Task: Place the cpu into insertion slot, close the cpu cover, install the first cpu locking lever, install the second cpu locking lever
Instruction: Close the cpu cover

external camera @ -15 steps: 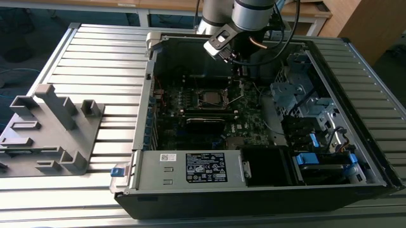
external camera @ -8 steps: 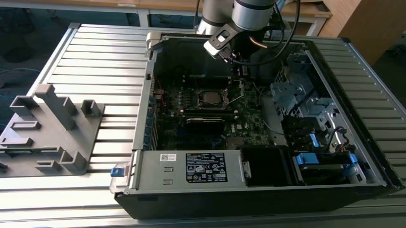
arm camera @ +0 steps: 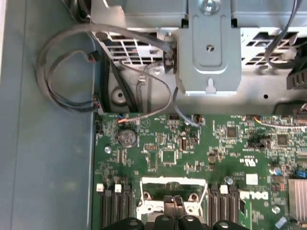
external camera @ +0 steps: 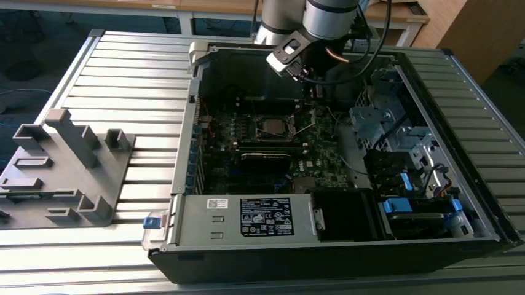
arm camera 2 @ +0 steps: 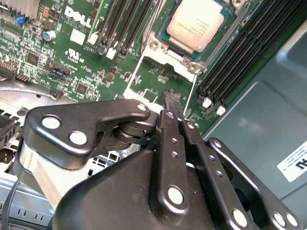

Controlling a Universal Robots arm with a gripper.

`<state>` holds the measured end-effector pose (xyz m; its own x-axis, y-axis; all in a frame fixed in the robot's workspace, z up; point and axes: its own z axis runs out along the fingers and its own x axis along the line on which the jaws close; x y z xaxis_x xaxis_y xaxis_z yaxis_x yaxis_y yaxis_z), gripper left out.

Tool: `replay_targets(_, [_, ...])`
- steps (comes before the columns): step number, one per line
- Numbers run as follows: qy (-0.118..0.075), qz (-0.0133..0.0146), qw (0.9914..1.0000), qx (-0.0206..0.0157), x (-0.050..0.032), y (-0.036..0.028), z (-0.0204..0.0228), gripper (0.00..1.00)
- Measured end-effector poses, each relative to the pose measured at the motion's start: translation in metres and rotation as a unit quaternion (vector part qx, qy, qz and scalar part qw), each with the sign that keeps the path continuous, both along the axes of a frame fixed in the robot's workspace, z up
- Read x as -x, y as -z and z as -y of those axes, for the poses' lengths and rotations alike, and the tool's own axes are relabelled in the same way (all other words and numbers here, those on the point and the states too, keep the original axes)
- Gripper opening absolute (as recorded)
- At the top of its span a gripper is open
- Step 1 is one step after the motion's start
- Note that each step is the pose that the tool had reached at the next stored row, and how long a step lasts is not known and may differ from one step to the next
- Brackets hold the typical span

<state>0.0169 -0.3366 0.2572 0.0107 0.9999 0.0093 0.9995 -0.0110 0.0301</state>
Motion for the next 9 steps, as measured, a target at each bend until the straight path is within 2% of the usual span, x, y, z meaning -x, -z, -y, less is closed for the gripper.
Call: replay_targets(9, [0.000, 0.0000, 1.00000, 0.0000, -0.0137, 0.0003, 0.0000, 0.11])
